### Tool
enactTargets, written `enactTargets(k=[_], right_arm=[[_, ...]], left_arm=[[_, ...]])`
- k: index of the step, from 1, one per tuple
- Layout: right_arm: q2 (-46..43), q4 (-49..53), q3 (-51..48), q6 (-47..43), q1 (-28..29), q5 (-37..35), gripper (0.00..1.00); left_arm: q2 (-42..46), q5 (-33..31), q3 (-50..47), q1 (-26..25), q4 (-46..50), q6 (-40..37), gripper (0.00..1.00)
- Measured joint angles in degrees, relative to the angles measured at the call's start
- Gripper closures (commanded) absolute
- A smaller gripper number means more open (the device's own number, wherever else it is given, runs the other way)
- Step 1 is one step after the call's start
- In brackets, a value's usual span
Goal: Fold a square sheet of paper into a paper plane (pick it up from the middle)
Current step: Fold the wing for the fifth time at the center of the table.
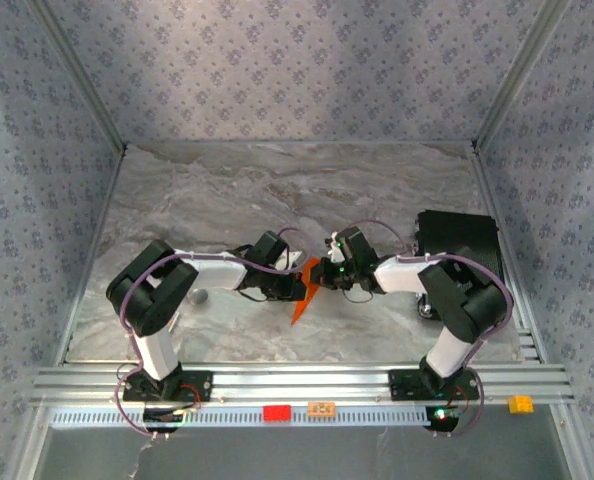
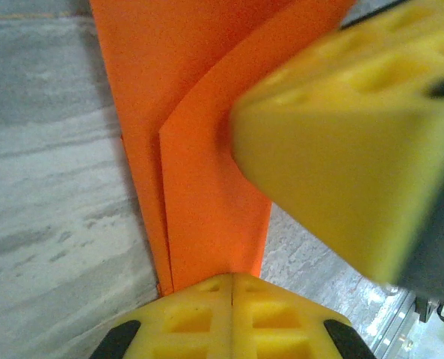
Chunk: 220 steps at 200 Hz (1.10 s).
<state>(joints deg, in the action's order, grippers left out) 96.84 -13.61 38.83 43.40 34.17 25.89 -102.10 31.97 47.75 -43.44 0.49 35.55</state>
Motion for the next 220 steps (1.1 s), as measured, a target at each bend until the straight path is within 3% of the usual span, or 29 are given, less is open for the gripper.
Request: enactTargets(k=[220], right_arm=[[2.73, 1.75, 2.47, 1.11, -12.87, 2.16, 0.91]], left_arm=[[-0.44, -0.70, 0.52, -0.02, -0.37, -0.63, 1.00]])
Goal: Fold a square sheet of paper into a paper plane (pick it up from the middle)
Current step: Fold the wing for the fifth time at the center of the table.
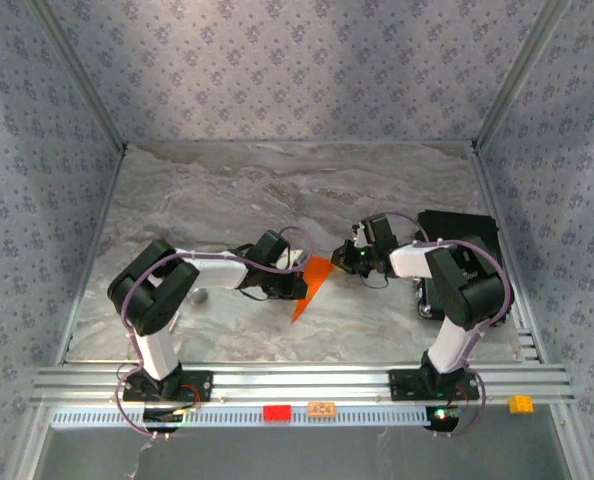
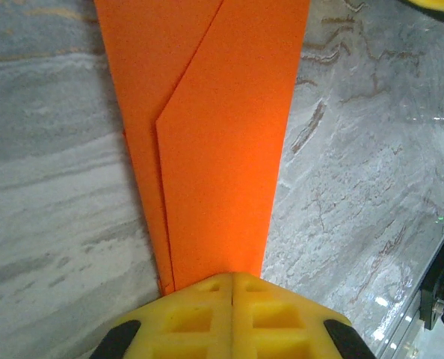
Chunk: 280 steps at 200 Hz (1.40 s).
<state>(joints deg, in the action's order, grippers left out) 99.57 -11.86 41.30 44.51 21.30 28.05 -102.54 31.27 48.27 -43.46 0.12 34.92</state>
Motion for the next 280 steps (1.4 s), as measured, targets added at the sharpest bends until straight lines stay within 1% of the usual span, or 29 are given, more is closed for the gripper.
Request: enactTargets(k=[46, 67, 94, 114, 141, 160, 191, 219, 246, 280], right_arm=[[-0.07, 5.31, 3.34, -0.92, -2.67, -4.63, 0.90], [-2.16, 7.58, 3.48, -1.27, -2.99, -5.75, 0.89], [-8.09, 8.68, 3.45, -1.51, -1.49, -6.25, 0.88], [-10.60, 7.69, 3.45, -1.51, 1.42, -5.60, 0.89], [-9.05, 5.22, 2.03, -1.09, 5.70, -3.98, 0.91], [-6.29, 4.09, 0.66, -0.37, 7.37, -2.99, 0.92], [-2.25, 3.28, -0.57, 0.68, 7.67, -2.71, 0.95], [-2.05, 2.95, -0.57, 0.92, 7.76, -2.75, 0.96], [-2.05, 2.64, -0.72, 0.94, 7.87, -2.80, 0.97], [-2.05, 2.16, -0.98, 1.09, 7.89, -2.80, 0.97]], left_arm=[[-0.02, 0.02, -0.04, 0.00, -0.13, 0.00, 1.00], [0.00, 0.02, -0.04, 0.00, -0.13, 0.00, 1.00], [0.00, 0.00, -0.09, 0.00, -0.15, 0.00, 1.00], [0.00, 0.00, -0.09, 0.00, -0.15, 0.00, 1.00], [0.00, 0.02, -0.09, 0.00, -0.20, 0.00, 1.00], [0.00, 0.02, -0.09, 0.00, -0.17, 0.00, 1.00], [0.13, 0.02, -0.09, 0.00, -0.07, 0.00, 1.00], [0.87, -0.22, -0.04, -0.04, 1.40, 0.07, 1.00], [3.02, -0.70, 0.17, -0.04, 5.20, 0.50, 0.97], [4.20, -0.50, 3.65, -0.15, 6.10, 2.27, 0.96]])
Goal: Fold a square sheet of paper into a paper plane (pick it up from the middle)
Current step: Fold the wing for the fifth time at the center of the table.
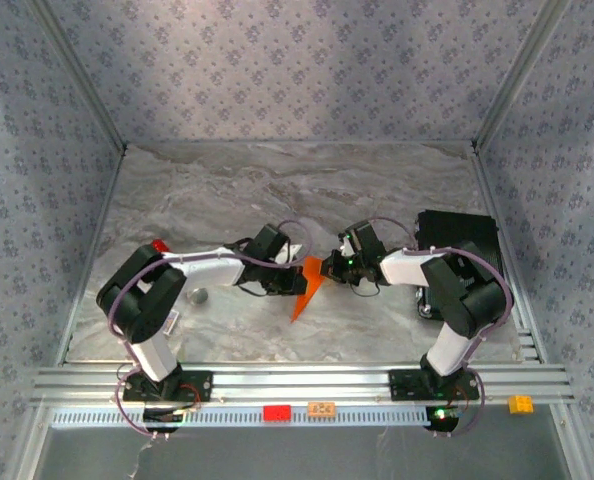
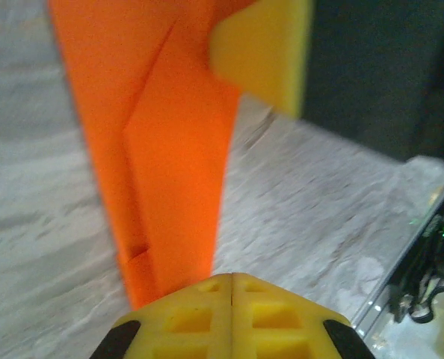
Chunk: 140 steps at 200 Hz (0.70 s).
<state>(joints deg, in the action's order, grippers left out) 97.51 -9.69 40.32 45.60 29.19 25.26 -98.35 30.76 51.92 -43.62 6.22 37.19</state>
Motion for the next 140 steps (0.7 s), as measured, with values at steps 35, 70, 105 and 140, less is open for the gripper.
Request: enactTargets(k=[35, 70, 105, 140], right_arm=[[-0.02, -0.26, -0.15, 0.04, 0.00, -0.02, 0.97], [-0.13, -1.49, -0.83, 0.44, 0.00, -0.04, 0.97], [-0.24, -2.19, -1.22, 0.50, 0.07, -0.22, 0.97], [-0.33, -2.38, -1.44, 0.50, 0.11, -0.33, 0.97]], left_arm=[[-2.25, 0.98, 3.74, -0.57, -1.25, 1.70, 0.96], [-8.17, 1.40, 6.99, -1.86, -1.57, 1.86, 0.96], [-10.73, 1.38, 6.47, -2.25, -0.90, 1.84, 0.96], [-9.25, 1.38, 3.32, -2.40, -3.87, 1.75, 0.96]])
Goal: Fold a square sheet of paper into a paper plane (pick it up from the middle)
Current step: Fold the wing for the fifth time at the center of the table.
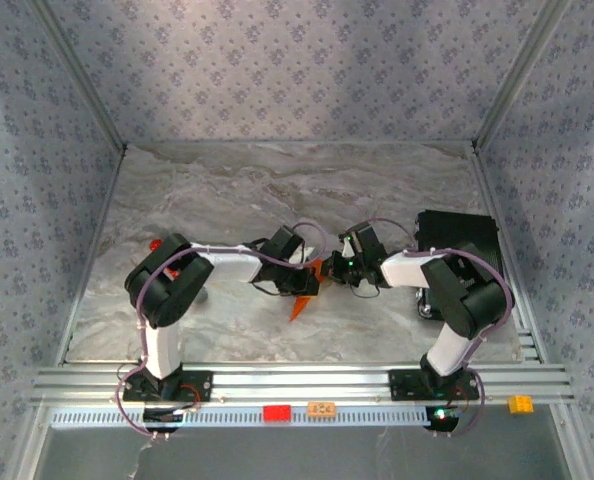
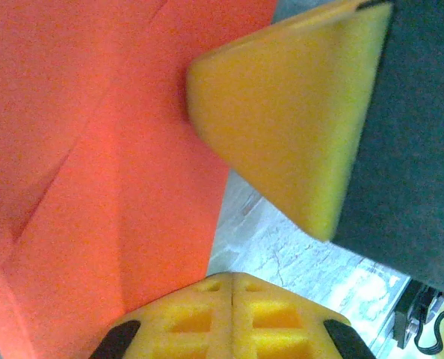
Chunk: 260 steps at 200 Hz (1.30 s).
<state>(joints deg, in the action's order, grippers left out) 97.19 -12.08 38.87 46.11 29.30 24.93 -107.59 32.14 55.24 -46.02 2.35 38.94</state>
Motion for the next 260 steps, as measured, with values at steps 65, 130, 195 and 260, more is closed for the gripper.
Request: enactTargets(k=[65, 130, 195, 260], right_arm=[[-0.07, -0.02, -0.11, 0.00, 0.04, 0.02, 0.98], [-0.07, -0.02, -0.11, 0.00, 0.04, 0.02, 0.98], [-0.07, 0.00, -0.11, -0.02, 0.04, 0.02, 0.98], [-0.07, 0.04, -0.04, -0.02, 0.04, 0.04, 0.98]], left_arm=[[4.35, 0.00, -4.79, -0.94, 1.42, -0.13, 0.94], [8.11, 0.17, -10.10, -1.70, 0.35, -0.04, 0.94], [11.39, -0.46, -14.08, -3.10, -0.83, 0.85, 0.94], [14.25, -0.39, -17.11, -3.39, -0.63, 2.12, 0.95]])
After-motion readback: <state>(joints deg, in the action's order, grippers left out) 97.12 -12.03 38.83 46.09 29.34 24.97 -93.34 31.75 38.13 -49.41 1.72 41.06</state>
